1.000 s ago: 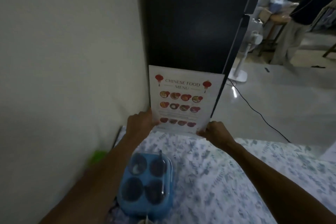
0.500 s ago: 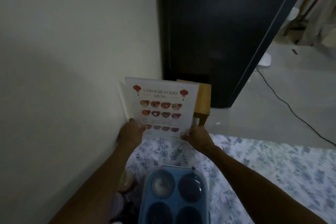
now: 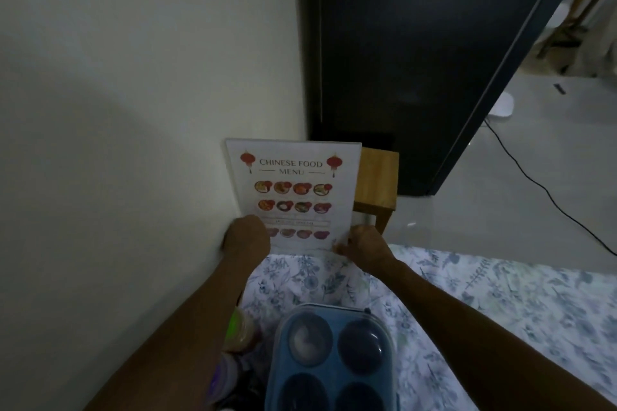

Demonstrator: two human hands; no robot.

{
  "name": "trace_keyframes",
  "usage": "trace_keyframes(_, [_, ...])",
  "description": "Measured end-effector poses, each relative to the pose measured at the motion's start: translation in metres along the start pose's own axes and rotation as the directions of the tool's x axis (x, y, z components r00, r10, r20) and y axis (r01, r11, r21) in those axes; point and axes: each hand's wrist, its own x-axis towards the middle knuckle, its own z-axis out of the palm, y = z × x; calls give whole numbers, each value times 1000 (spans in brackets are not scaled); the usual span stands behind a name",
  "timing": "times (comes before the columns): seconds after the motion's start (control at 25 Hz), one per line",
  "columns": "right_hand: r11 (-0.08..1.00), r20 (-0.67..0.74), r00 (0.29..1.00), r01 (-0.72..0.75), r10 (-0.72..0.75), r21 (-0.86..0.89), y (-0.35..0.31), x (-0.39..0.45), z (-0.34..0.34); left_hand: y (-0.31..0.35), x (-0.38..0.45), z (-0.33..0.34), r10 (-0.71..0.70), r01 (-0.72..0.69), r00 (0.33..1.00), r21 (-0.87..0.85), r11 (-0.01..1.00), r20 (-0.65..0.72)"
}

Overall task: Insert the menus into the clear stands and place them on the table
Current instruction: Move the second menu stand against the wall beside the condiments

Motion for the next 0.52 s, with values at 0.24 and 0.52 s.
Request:
trace_keyframes(0.24, [999, -23, 999, 30, -31, -25, -4, -5, 8, -3, -3, 6, -28, 30, 999, -62, 998, 29])
trace_keyframes(0.52, [999, 0, 1000, 14, -14, -33, -7, -8, 5, 8, -15, -7, 14, -16, 999, 55, 998, 42])
